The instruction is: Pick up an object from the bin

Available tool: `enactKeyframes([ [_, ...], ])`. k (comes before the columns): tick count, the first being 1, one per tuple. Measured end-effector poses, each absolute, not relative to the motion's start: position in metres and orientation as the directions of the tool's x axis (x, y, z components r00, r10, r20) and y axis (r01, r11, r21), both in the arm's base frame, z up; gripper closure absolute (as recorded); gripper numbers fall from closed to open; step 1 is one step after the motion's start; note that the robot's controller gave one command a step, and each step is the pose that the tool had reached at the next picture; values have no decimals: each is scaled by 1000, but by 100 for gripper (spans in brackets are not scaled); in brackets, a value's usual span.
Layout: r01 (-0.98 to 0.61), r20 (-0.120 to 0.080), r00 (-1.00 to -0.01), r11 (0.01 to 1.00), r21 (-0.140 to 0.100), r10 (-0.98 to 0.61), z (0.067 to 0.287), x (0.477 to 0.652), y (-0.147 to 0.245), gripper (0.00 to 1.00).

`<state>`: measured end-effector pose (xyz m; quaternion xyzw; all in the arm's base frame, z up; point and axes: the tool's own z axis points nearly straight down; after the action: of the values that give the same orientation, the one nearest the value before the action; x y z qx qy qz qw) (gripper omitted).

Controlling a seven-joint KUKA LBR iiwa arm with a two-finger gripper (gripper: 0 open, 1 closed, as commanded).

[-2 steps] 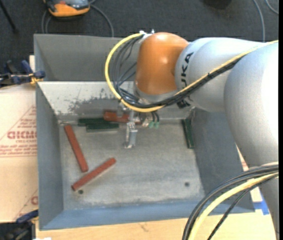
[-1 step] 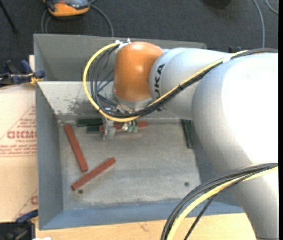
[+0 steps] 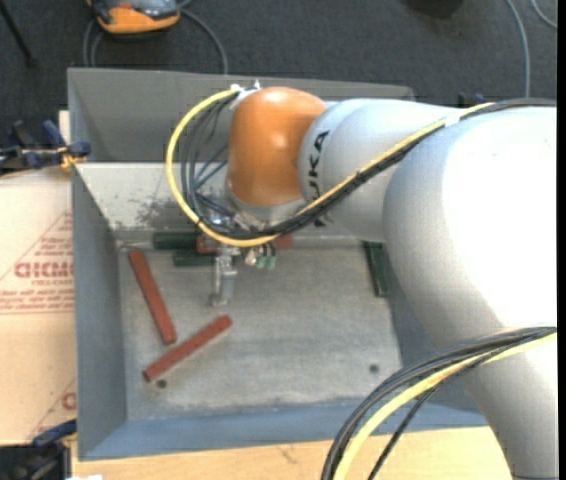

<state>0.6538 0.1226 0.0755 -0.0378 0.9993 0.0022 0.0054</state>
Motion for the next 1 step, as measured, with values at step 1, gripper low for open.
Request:
enactKeyframes([
  [1,-74,-14,-997,997,5,-74,77,655,123,100],
])
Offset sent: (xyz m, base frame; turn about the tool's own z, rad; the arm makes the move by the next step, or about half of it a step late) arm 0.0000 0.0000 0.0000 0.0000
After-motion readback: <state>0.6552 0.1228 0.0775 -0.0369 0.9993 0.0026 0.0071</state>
